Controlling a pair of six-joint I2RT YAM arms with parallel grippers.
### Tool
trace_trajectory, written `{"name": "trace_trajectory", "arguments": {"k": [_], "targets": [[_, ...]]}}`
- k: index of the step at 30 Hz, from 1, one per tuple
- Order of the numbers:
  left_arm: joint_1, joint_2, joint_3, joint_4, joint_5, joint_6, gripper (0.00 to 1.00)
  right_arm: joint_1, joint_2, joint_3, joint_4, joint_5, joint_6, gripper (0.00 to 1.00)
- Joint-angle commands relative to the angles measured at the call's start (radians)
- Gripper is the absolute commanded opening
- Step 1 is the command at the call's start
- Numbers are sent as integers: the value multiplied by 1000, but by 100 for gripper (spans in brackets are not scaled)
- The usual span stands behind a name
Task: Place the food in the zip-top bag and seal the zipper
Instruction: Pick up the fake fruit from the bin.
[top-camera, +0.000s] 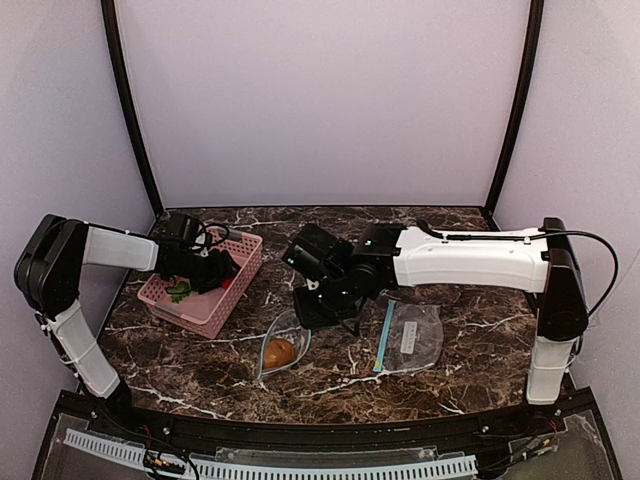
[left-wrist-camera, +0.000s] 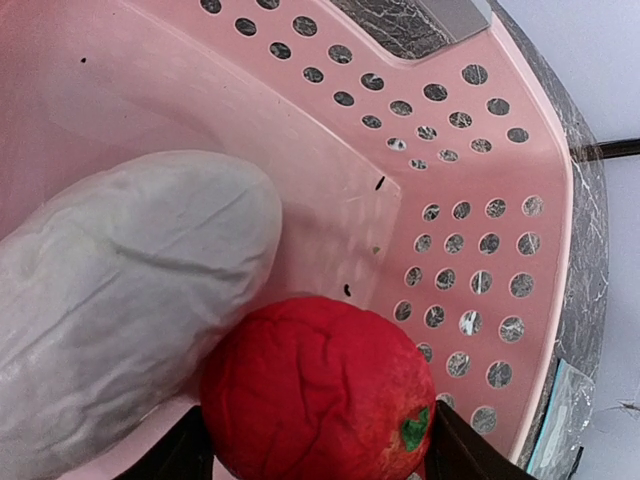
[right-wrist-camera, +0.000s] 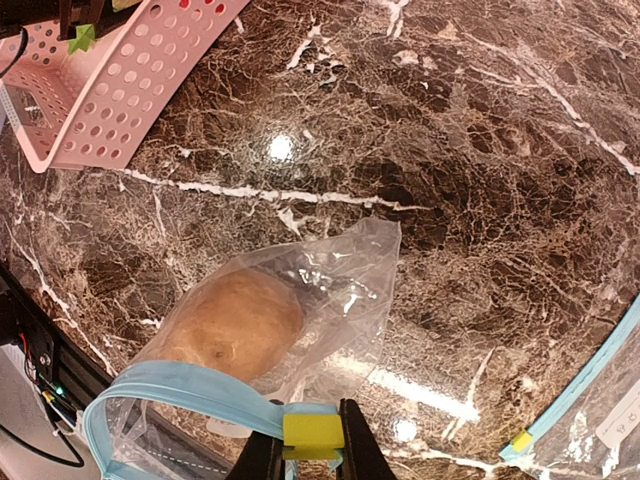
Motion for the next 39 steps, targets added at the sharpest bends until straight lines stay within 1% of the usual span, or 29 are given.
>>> {"name": "trace_trajectory", "arguments": {"k": [1,7,11,14,22,24,27,29,32,35,39], "targets": [[6,-4,15,-9,5,18,66,-9,18,19,7,-6,-12,0],[6,-19,11,-8,7,26,62,-11,19,19,7,-8,-12,0],[6,-66,5,-12,2,32,61,-11,17,17,7,-8,-10,0],[6,-144,-10,-28,-22,45,61,-12,15,15,6,-9,-10,0],[6,-358,-111,-91,-50,76,60,-11,19,23,7,-9,-18,0],[5,-407,-140,-97,-25,80,60,-11,18,25,7,-9,-19,0],[-4,-486,-164,-110,49,93,60,-10,19,32,7,-6,-22,0],[-34,-539,-162,-142,52,122,60,-11,20,36,7,-5,-23,0],[-118,-602,-150,-190,42,152,60,-11,18,40,10,-15,-25,0],[-186,-648,-163,-199,44,133,60,-11,10,36,31,-32,-28,0],[-313,-678,-173,-197,20,103,59,-12,8,36,37,-32,-30,0]]}}
